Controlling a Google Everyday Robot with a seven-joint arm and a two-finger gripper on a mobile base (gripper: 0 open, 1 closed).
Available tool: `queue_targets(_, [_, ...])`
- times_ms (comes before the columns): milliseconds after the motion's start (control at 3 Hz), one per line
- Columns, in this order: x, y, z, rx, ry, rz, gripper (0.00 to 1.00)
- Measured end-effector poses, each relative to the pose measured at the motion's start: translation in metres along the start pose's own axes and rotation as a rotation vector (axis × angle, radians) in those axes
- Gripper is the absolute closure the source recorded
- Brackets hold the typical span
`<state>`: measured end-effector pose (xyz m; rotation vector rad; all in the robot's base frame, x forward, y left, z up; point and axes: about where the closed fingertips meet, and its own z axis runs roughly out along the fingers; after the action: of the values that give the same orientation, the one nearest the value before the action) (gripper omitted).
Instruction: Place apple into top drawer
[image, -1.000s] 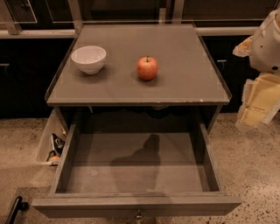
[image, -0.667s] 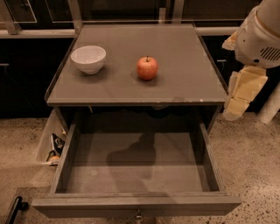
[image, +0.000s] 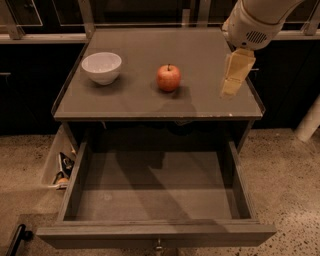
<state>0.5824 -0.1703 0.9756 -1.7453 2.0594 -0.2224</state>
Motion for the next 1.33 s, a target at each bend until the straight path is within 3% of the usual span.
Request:
queue_targets(333, [0.0, 0.0, 0.0, 0.0, 0.0, 0.0, 0.0])
queue_targets(667, [-0.01, -0.012, 0.012, 0.037, -0.073, 0.027, 0.0])
queue_targets(1000, [-0.021, -0.031, 0.034, 0.052, -0.192, 0.082, 0.0])
queue_targets(1333, [-0.028, -0.044, 0.06, 0.003, -0.332, 0.136, 0.0])
